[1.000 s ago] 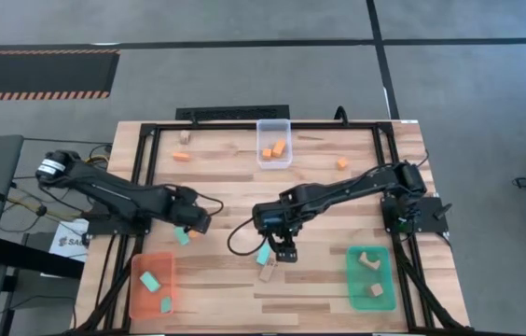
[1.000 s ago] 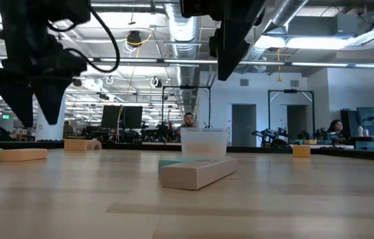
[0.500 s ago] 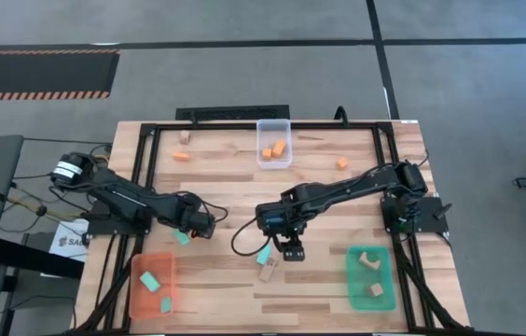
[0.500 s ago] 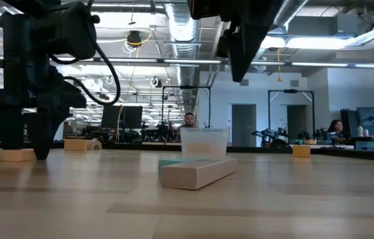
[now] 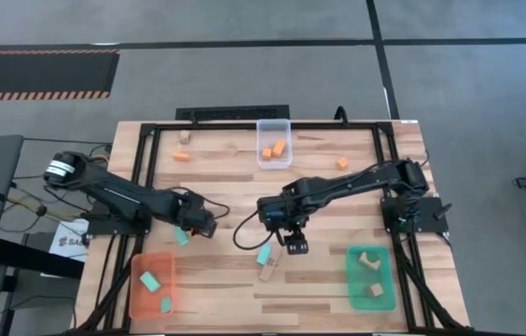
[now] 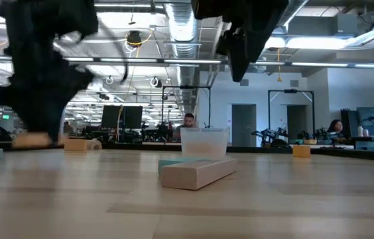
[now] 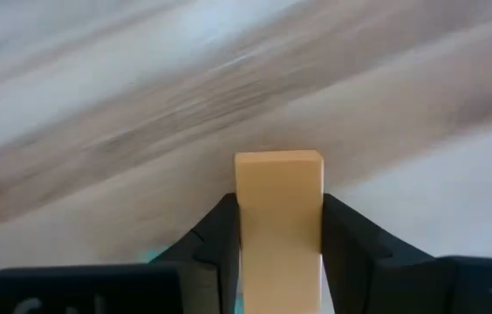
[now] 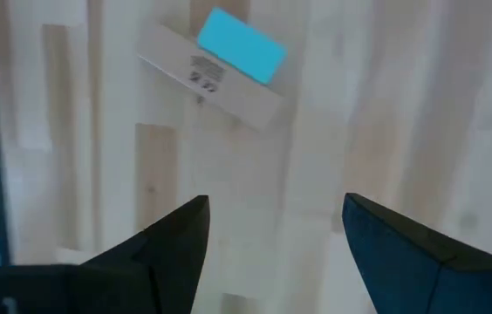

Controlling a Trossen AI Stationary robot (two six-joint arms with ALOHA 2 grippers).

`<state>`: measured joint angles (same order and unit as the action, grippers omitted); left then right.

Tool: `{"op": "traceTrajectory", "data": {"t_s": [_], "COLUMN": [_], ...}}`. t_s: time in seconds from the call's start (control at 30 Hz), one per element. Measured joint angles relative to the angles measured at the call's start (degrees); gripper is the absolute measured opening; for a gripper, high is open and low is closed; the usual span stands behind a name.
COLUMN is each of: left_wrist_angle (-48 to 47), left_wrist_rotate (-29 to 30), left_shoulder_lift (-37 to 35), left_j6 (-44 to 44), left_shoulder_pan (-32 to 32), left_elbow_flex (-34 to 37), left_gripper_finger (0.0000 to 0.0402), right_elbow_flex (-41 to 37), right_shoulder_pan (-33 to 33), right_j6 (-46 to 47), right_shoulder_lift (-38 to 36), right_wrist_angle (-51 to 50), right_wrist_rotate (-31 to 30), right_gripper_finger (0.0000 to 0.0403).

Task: Sort & place blocks by color
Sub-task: Put the orange block into the transparent white bin

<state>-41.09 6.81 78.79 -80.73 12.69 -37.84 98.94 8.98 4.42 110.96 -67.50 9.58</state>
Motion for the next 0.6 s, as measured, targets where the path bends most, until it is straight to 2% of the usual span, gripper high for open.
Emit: {"op": "traceTrajectory", "data": {"t_s": [0.13,0.37,0.5,0.6], "left_wrist_angle": [1.7,12.0,19.3,29.3], "left_wrist_rotate": [3.4,8.6,8.8,3.8], "left_shoulder_lift": [-7.2,-23.2,-29.2,-30.5], "left_j6": [3.2,8.5,14.1,22.4], "left_shoulder_pan": [-0.6,-4.1,-6.3,-7.5], "left_elbow_flex": [-3.0,-4.2,-4.2,-4.2], "left_gripper_finger": [0.0095,0.0095,0.0095,0.0095], "right_elbow_flex": [0.0,0.1,0.1,0.2], "right_shoulder_pan": [-0.9,-4.2,-6.3,-7.1], "right_j6": [-3.0,-6.0,-7.8,-10.4], "right_shoulder_lift": [-2.8,-11.7,-16.5,-18.1], "right_wrist_angle": [-0.1,3.2,13.0,24.1], "right_wrist_rotate": [-4.1,-14.7,-17.2,-16.1], "right_gripper_finger": [0.0281,0.0281,0.0281,0.0281]}}
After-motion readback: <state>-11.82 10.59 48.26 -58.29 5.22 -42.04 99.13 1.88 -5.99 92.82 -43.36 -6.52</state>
